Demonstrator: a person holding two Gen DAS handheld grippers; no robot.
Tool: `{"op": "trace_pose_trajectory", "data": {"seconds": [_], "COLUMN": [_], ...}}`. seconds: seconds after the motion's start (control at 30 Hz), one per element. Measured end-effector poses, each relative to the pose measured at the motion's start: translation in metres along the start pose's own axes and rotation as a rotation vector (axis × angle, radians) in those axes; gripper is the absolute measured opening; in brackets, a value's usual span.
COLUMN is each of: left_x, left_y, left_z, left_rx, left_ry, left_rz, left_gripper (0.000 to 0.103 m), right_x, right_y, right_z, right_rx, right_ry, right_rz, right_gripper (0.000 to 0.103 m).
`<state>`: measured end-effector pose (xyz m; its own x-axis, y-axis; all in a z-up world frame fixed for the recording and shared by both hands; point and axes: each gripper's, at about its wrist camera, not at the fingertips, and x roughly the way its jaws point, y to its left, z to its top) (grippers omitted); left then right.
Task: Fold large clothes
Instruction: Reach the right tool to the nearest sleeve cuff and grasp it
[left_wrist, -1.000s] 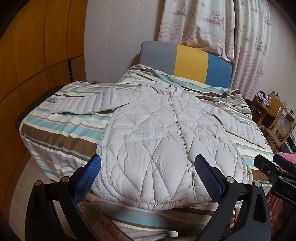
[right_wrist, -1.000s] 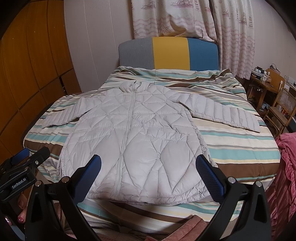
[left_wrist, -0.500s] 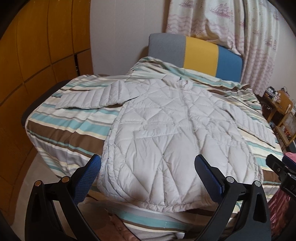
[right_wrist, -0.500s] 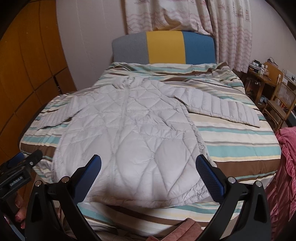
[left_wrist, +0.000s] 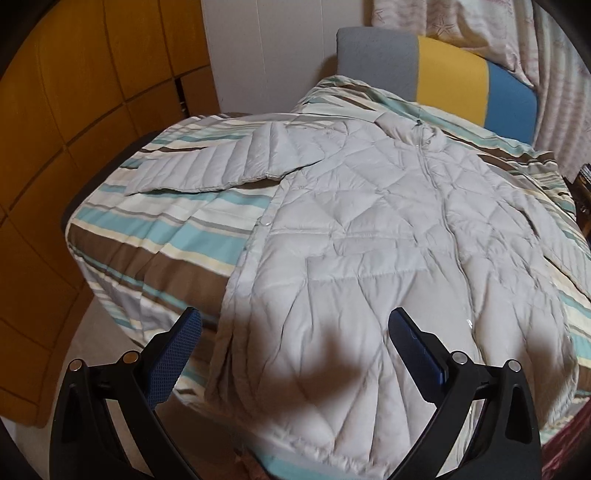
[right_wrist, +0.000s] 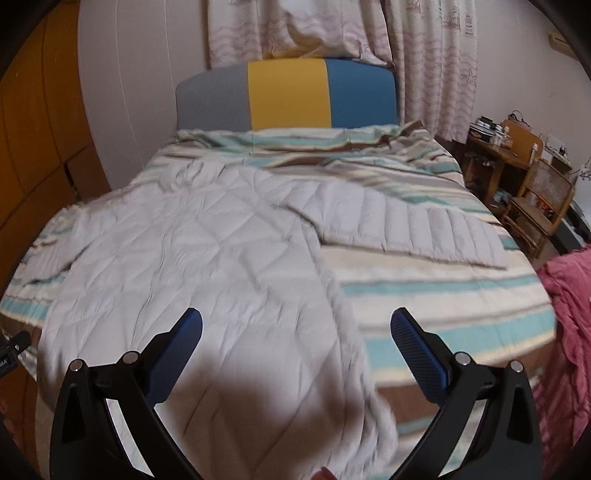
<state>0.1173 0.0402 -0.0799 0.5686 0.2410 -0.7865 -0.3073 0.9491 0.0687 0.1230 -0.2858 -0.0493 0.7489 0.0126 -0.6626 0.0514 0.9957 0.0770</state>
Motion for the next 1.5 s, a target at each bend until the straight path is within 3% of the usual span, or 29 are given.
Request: {"op": "trace_pose_trajectory", "data": {"seconds": [0.17,0.37,0.5,0.73,0.83,0.97,1.07,1.23,1.4,1.47,1.5], "left_x": [0.033,0.075,0.098,0.149,0.169,0.176,0.182,0.197,0.199,0.195,0.194], "left_y": [-0.012,-0.020,-0.028,-0.027,-0.023,-0.014,-0.011,0.008,0.007,-0.001,-0.003], "left_z": [0.019,0.042,0.057,0.086,0.089,0.088,0.086,0.088,0.088,0.090,0.091], "left_rx": [0.045,0.012,0.023,0.001,-0.009,-0.031,0.000,-0.022,-0.018,0.012,0.027], "left_ry": [0.011,0.069,0.047,0.008,-0.001,-0.065,-0.088,-0.063,-0.051,-0.045,-0.041], "left_rz": [0.043,0.006,0.041,0.022,0.013,-0.051,-0.039,-0.090,-0.076,-0.026,-0.010], "left_gripper": [0.100,0.100,0.100,0.100,0.100,0.100,0.100,0.100,0.100,0.100,0.100], "right_x": [0.052,0.100,0.126,0.165,0.171,0.179,0.189,0.204,0.210,0.213,0.214], "right_y": [-0.044,-0.107,-0.154,-0.211,-0.223,-0.237,-0.247,-0.267,-0.278,-0.275,-0.274], "right_z": [0.018,0.039,0.049,0.059,0.059,0.061,0.059,0.054,0.049,0.051,0.053], "right_rx": [0.057,0.149,0.269,0.420,0.476,0.520,0.554,0.634,0.683,0.665,0.655], "right_ry": [0.076,0.083,0.080,0.067,0.058,0.048,0.055,0.085,0.097,0.104,0.099], "right_rz": [-0.100,-0.244,-0.299,-0.415,-0.422,-0.447,-0.466,-0.525,-0.534,-0.544,-0.538], "right_gripper": [0.101,0.101,0.101,0.101,0.101,0.101,0.101,0.097,0.096,0.087,0.073]}}
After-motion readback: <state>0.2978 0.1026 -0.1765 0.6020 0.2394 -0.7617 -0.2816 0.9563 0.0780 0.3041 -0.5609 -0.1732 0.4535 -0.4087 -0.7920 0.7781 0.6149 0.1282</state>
